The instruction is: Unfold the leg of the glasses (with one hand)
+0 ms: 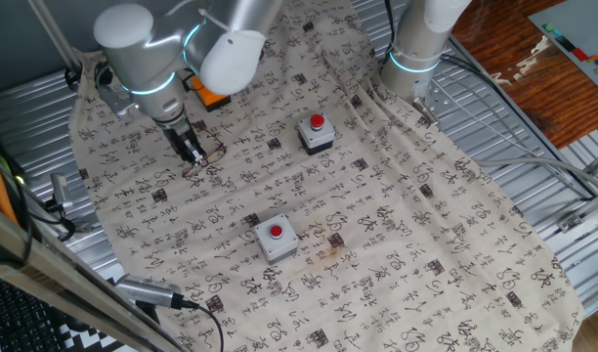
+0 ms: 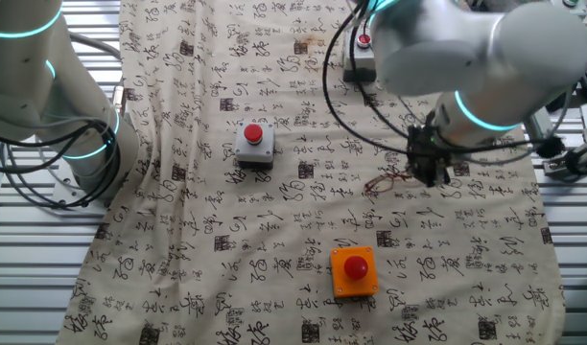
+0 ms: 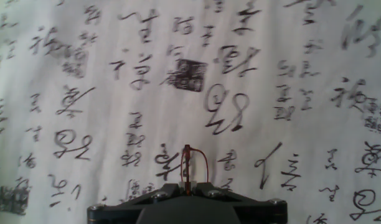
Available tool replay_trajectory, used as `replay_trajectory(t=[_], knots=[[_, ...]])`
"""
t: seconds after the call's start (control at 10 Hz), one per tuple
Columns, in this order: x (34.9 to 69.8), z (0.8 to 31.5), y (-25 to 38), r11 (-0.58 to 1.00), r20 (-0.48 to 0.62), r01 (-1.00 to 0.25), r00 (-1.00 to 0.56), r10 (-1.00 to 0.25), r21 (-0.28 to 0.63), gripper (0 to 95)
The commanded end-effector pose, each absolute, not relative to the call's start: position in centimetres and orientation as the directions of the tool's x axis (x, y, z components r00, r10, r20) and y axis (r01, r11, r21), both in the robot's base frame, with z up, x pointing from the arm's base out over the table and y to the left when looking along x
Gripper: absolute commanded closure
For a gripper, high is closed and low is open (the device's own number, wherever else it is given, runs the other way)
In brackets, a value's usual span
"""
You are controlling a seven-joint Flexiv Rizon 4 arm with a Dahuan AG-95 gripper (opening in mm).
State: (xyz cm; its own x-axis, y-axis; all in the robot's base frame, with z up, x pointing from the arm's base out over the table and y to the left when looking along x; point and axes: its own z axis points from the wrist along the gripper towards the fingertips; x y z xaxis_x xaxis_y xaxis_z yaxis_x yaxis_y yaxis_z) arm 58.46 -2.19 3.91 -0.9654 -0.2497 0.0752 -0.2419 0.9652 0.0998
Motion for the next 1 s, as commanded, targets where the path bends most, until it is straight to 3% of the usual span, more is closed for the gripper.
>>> replay_trajectory(t=[0.1,0.5,0.6,0.7,0.8,1.0], knots=[[58.5,3.7,-0.9,0.965,0.101,-0.242,-0.962,-0.252,0.107,95.0],[57.8,3.3,2.0,0.946,0.105,-0.307,-0.942,-0.318,0.106,95.0],[57.8,3.2,2.2,0.942,0.104,-0.319,-0.938,-0.329,0.106,76.0],[57.6,2.8,2.7,0.932,0.107,-0.350,-0.927,-0.360,0.097,76.0],[57.5,2.7,2.9,0.927,0.105,-0.363,-0.922,-0.372,0.096,57.0],[57.2,2.4,3.1,0.921,0.110,-0.381,-0.915,-0.388,0.082,57.0]])
